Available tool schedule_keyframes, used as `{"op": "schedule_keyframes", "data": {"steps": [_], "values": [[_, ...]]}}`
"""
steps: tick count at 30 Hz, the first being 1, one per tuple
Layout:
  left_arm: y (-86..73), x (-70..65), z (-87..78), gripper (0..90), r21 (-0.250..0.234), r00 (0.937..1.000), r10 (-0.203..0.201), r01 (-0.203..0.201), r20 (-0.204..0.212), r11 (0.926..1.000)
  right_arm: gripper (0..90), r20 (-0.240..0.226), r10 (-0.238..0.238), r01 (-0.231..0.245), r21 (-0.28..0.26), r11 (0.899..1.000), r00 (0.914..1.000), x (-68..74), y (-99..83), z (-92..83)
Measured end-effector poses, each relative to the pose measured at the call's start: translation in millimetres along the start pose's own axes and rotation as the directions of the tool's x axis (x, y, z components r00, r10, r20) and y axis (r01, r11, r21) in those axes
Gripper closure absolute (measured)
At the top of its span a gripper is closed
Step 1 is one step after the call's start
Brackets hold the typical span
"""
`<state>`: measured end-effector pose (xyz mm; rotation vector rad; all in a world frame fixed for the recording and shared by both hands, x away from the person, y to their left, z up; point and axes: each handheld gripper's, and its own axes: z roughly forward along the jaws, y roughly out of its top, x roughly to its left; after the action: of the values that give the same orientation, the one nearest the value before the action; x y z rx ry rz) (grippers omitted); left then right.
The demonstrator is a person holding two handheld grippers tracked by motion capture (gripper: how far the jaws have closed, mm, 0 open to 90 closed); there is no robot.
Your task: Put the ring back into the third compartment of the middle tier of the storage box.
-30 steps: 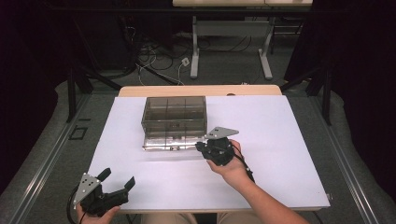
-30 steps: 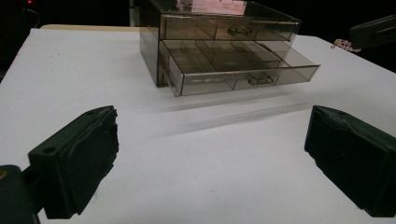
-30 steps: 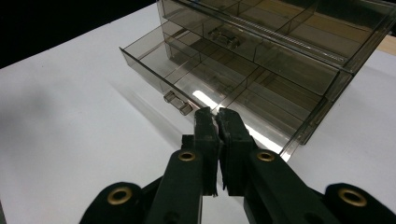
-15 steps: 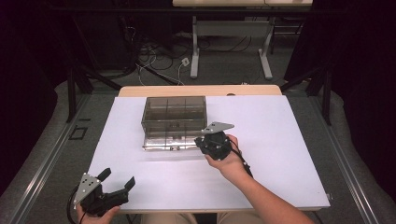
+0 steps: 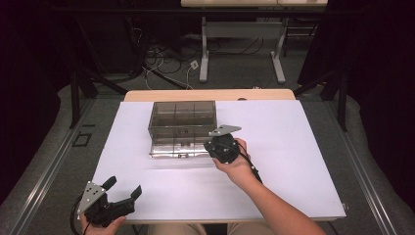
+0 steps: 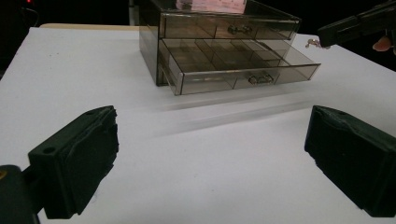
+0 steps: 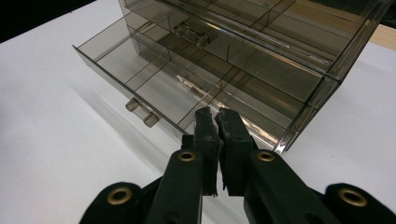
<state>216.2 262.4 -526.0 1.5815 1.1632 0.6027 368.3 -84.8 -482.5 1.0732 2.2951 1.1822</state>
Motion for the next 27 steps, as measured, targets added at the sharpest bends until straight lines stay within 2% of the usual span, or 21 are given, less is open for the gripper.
{"op": "schedule_keyframes", "data": {"steps": [1,3,11,22,23,27], "values": [[0.0,-0.2,0.1,3.2,0.0,1.0,0.001,-0.001,0.0,1.0,87.2,0.003,-0.003,0.003,0.016,1.0,1.0,-0.4,0.9,1.4],[0.0,-0.1,0.1,3.2,0.0,1.0,0.0,0.0,0.0,1.0,87.2,0.007,0.001,-0.001,0.003,1.0,1.0,0.1,0.9,4.0],[0.1,0.6,-0.2,3.2,0.0,1.0,0.002,-0.002,-0.001,1.0,87.2,0.018,0.001,-0.002,0.02,1.0,0.9998,-1.0,2.5,9.3],[0.6,0.0,2.7,3.2,0.008,1.0,0.005,-0.005,0.005,1.0,87.2,0.032,0.019,-0.019,0.013,1.0,0.9993,1.3,4.8,17.9],[0.4,-0.2,3.2,3.2,0.009,0.9999,0.01,-0.01,0.006,0.9999,87.2,0.034,0.006,-0.007,0.008,1.0,0.9994,0.8,5.4,19.4],[0.8,0.6,2.6,3.1,0.005,1.0,0.003,-0.003,0.004,1.0,87.1,0.035,0.009,-0.01,0.01,1.0,0.9993,2.0,6.4,23.3]]}}
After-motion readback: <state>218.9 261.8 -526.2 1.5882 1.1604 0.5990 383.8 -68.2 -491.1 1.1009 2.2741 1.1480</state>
